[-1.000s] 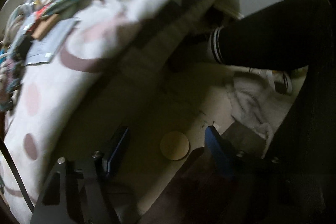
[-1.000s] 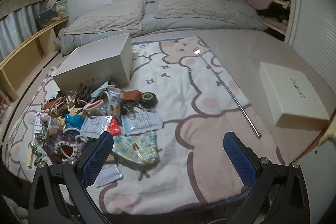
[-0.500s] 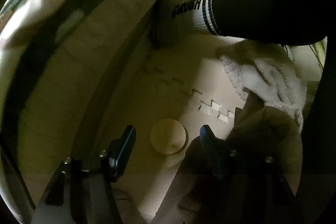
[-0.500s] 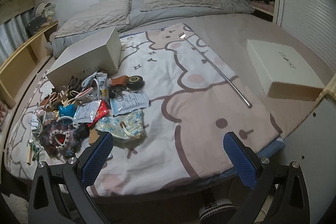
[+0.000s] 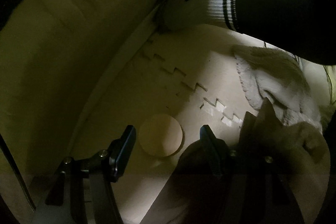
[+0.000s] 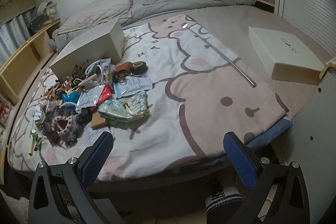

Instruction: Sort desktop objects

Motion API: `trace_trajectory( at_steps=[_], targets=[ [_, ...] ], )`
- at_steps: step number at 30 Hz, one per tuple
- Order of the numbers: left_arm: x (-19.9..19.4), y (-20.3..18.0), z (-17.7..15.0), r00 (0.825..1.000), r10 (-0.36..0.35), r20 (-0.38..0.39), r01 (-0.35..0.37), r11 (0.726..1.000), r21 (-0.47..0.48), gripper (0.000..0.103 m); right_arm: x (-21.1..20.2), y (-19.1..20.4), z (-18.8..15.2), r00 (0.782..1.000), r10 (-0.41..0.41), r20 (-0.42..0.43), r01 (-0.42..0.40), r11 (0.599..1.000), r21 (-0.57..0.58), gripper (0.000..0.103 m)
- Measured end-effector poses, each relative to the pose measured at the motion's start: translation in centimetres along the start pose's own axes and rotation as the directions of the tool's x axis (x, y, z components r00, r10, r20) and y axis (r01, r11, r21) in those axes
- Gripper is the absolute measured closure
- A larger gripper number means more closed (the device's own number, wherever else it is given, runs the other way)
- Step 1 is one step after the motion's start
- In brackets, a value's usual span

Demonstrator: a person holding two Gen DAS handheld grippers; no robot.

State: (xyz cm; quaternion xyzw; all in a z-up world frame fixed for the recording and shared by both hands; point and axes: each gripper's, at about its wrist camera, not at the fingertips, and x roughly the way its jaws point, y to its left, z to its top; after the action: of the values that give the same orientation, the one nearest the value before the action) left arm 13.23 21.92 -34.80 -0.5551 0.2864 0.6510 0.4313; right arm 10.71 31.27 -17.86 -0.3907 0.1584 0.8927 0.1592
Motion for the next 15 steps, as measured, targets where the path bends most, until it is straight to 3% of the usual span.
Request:
trace_trajectory(
  at_steps=[11, 15],
  targets=[
    [3.2, 0.0, 0.0, 0.997, 0.04, -0.073, -0.046, 0.996, -0.079, 0.039, 0.0, -1.3, -0.5, 1.0, -0.005, -0.002, 0.005, 1.0, 0.031, 0.0],
    [4.4, 1.1, -0.2, 0.993, 0.026, -0.112, -0.041, 0.99, -0.133, 0.026, 0.2, -1.4, -0.7, 1.0, -0.006, -0.009, 0.006, 1.0, 0.03, 0.0]
  ],
)
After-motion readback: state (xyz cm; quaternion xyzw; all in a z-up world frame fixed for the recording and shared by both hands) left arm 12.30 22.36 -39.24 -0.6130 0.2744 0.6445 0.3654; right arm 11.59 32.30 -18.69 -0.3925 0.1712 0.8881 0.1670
